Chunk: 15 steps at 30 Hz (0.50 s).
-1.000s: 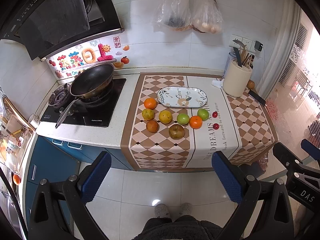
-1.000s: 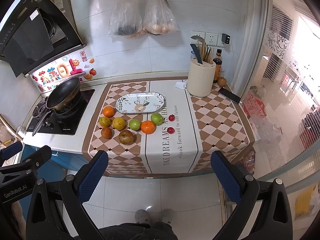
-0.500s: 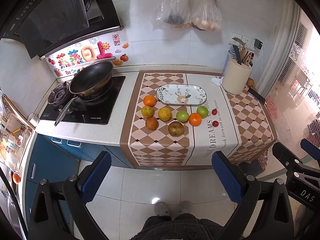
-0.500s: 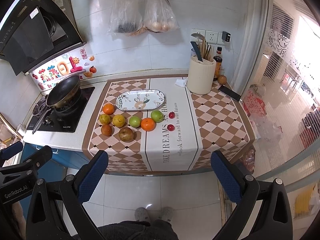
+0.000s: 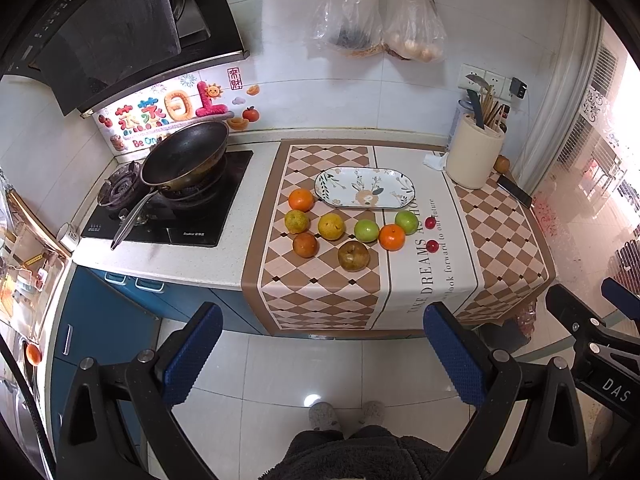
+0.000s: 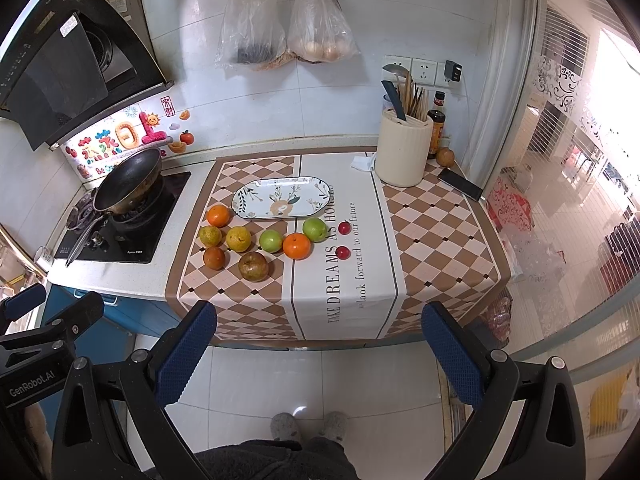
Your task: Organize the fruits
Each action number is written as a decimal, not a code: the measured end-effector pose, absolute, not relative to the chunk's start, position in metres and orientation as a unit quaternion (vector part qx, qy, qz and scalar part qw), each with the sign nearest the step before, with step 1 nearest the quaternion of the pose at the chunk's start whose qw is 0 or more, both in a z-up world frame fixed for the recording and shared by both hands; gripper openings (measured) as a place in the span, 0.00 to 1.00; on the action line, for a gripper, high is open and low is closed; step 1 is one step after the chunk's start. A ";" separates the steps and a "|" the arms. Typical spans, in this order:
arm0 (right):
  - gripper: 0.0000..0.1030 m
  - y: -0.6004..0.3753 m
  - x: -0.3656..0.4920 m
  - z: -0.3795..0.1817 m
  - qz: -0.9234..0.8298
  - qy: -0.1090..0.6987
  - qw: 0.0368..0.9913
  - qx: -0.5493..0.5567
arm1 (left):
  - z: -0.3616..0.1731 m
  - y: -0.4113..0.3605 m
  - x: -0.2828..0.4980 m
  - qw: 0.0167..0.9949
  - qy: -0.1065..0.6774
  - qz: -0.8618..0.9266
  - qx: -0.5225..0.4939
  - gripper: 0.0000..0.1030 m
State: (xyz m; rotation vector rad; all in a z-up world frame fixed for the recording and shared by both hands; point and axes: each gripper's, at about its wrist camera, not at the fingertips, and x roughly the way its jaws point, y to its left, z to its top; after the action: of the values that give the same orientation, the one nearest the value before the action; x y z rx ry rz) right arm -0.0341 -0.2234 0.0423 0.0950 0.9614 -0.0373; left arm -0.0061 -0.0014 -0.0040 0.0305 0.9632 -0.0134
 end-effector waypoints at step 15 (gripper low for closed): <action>1.00 -0.223 -0.034 0.044 -0.018 0.462 0.885 0.046 | -0.004 0.001 -0.007 0.887 0.462 -0.007 0.015 1.00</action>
State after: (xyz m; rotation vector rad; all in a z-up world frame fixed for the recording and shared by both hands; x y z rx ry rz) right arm -0.0343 -0.2233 0.0438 0.0951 0.9620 -0.0373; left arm -0.0067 0.0009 -0.0038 0.0316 0.9604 -0.0141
